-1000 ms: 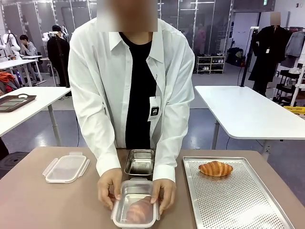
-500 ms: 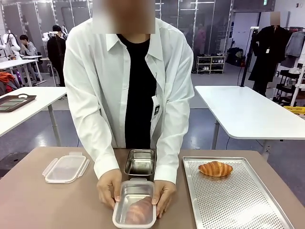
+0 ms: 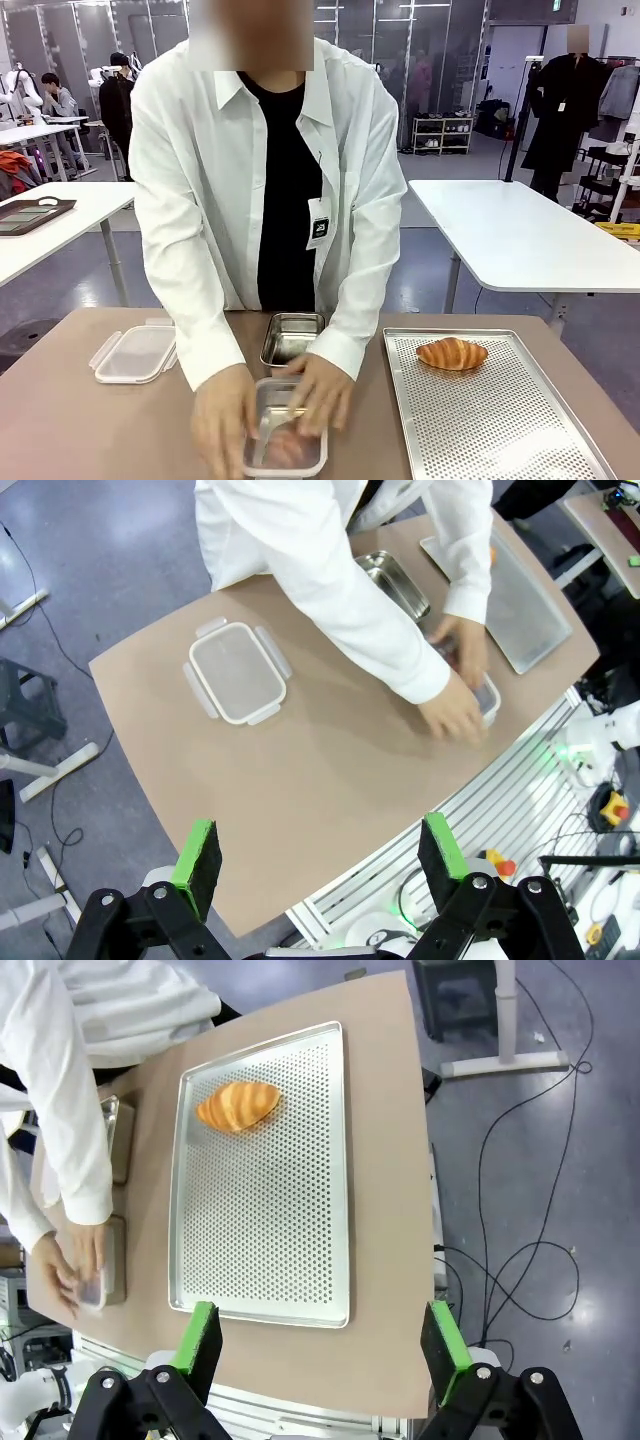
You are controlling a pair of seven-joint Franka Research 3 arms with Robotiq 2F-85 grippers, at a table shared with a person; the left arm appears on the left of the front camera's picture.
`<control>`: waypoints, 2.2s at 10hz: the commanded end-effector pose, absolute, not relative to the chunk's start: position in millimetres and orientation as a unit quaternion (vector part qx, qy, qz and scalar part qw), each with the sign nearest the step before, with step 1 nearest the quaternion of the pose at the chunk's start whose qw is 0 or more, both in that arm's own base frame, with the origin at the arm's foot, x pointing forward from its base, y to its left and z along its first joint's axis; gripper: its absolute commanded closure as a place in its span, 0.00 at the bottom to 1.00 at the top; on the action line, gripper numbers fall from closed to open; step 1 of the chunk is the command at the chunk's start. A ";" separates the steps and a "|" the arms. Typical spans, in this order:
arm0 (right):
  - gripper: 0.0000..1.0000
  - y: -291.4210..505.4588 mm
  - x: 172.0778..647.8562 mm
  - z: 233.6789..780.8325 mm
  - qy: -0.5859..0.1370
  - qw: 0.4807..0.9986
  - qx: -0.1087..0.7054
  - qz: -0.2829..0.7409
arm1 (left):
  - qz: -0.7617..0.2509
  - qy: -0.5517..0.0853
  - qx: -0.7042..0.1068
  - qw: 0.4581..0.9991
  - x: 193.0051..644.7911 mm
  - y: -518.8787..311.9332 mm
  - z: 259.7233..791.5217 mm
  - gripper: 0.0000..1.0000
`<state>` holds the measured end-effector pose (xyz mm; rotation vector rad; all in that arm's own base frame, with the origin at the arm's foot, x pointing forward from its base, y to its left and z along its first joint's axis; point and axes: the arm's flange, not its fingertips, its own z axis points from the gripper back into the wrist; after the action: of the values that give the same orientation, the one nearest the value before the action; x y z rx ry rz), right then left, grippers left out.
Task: Place the bread into the airtight container.
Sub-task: Pick up a Butter Roll and place it into an empty Airtight Container.
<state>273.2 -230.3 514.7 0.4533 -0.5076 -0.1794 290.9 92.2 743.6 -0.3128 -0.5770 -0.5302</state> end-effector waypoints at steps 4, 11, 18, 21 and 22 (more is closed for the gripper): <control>0.00 -234.9 274.7 516.7 -0.245 0.940 0.221 -0.080 | -0.266 -0.279 -0.146 0.911 290.4 93.2 745.5 0.00; 0.00 -222.1 275.3 524.5 -0.252 0.944 0.206 -0.054 | -0.266 -0.279 -0.146 0.911 290.4 93.2 745.5 0.00; 0.00 -76.0 363.2 587.3 -0.260 0.903 -0.016 0.342 | -0.266 -0.279 -0.146 0.911 290.4 93.2 745.5 0.00; 0.00 -7.7 408.6 547.9 -0.201 0.863 -0.069 0.459 | -0.266 -0.279 -0.146 0.911 290.4 93.2 745.5 0.00; 0.00 7.9 429.1 522.6 -0.184 0.815 -0.085 0.543 | -0.266 -0.279 -0.146 0.911 290.4 93.2 745.5 0.00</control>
<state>408.0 15.6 538.3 -0.1242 -0.3923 1.0077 291.1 91.9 743.6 -0.3124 -0.5767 -0.5306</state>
